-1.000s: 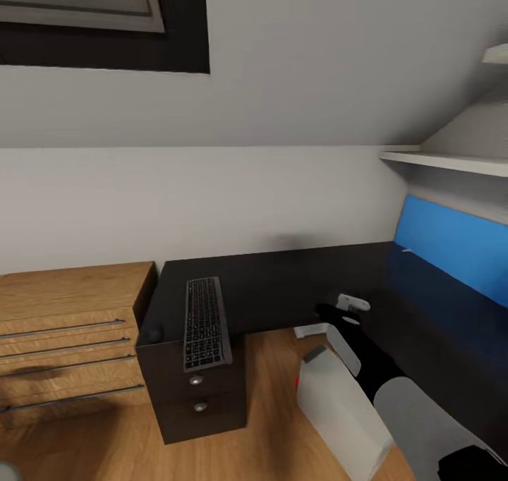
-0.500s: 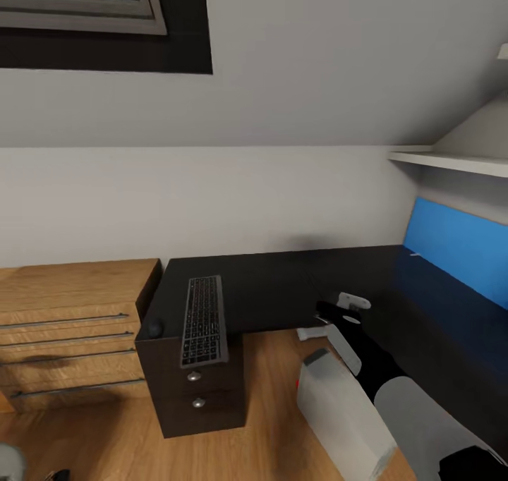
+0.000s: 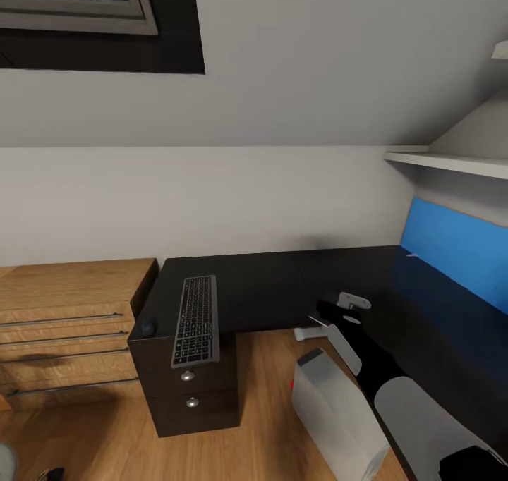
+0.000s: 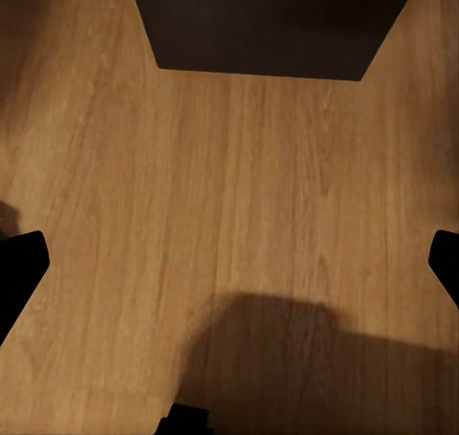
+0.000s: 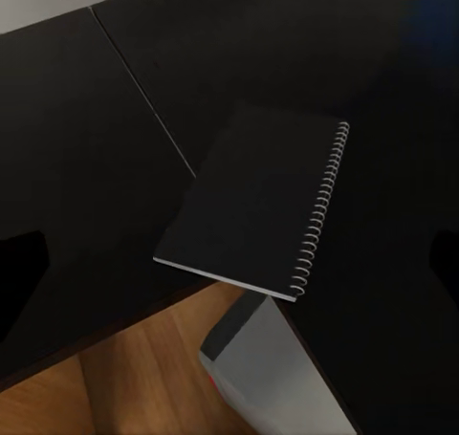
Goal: In the bedroom, organize the workspace by keeping the computer under the desk, ensuring the monitor is on the desk, placing the keyboard on the desk next to the monitor, placing the mouse on the desk next to the keyboard, moving the folder from the swivel chair onto the desk next to the mouse, stacking the notebook on top of the folder with the pen on top of the notebook, and positioning the swivel chair next to the desk.
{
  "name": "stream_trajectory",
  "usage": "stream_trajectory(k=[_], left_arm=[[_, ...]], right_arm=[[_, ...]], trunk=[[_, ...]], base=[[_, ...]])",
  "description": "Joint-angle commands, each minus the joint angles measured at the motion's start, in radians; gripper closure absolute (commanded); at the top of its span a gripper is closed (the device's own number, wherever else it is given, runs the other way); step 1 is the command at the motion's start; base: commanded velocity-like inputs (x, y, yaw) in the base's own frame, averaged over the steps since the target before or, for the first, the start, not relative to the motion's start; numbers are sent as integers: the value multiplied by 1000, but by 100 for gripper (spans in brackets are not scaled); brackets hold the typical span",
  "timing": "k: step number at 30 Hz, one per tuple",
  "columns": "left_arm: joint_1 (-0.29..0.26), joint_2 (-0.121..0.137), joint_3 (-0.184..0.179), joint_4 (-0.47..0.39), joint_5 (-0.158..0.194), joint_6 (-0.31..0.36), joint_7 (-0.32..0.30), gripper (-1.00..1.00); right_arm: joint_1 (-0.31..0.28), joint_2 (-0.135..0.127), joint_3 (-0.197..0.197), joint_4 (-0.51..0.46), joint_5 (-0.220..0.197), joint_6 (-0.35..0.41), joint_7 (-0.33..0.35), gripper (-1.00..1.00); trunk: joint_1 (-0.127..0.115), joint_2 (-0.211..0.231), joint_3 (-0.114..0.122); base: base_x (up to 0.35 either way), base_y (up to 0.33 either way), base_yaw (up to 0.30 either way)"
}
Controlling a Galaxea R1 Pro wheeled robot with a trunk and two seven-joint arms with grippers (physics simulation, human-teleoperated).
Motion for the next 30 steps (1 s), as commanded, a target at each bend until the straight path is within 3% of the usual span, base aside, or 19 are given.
stream_trajectory(k=[1, 14, 30], left_arm=[[0, 1, -5, -2, 11, -5, 7, -100], [0, 3, -5, -2, 11, -6, 7, -100], [0, 3, -4, -2, 12, -6, 5, -100]], right_arm=[[-1, -2, 6, -2, -5, 5, -8, -100], [-1, -2, 7, 0, -5, 4, -8, -100], [-1, -2, 7, 4, -4, 4, -6, -100]], trunk=[[0, -1, -1], [0, -1, -1], [0, -1, -1]], base=[[0, -10, 1], [24, 3, 0], [274, 43, 0]])
